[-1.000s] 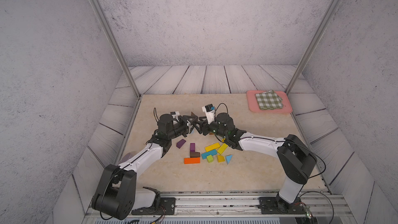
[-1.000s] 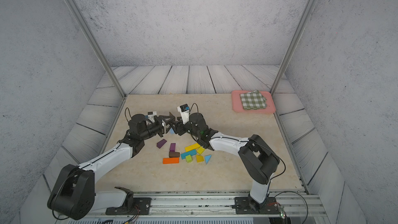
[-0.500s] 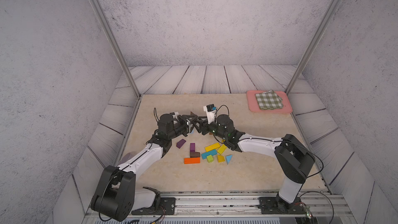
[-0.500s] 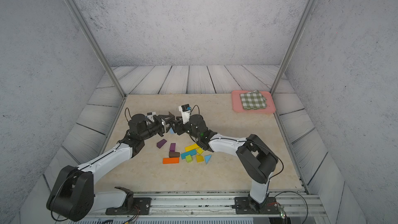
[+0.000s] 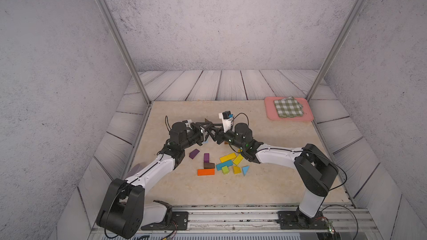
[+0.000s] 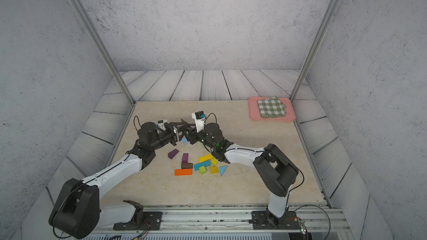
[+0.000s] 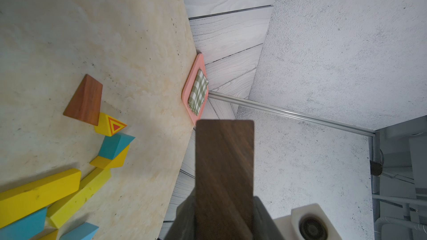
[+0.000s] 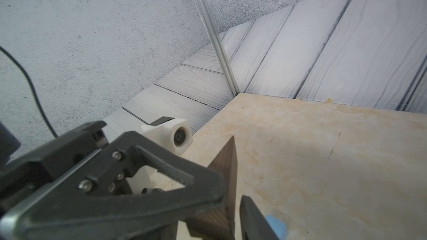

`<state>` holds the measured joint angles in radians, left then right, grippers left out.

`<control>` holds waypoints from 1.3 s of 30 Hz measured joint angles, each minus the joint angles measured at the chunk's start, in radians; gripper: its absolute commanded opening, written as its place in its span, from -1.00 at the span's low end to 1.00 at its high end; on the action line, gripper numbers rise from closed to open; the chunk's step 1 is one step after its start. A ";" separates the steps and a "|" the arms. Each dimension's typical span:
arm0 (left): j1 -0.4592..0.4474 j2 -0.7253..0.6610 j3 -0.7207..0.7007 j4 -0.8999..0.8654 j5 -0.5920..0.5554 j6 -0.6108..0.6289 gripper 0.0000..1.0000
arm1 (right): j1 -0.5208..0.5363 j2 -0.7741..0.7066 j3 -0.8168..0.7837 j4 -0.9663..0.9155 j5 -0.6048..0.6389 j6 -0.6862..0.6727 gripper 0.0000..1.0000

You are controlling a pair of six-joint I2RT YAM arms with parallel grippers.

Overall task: Assemble a small pinwheel with building blocks
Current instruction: Assemble the building block at the center of the board.

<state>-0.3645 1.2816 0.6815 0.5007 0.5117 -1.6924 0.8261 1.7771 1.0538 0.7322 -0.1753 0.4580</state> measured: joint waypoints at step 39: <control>0.304 -0.231 -0.021 -0.588 0.010 0.430 0.92 | -0.034 -0.038 -0.225 -0.074 0.084 -0.170 -0.92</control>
<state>-0.0601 1.0504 0.6601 -0.0875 0.5213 -1.2629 0.7921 1.7390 0.8291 0.6586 -0.0914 0.2882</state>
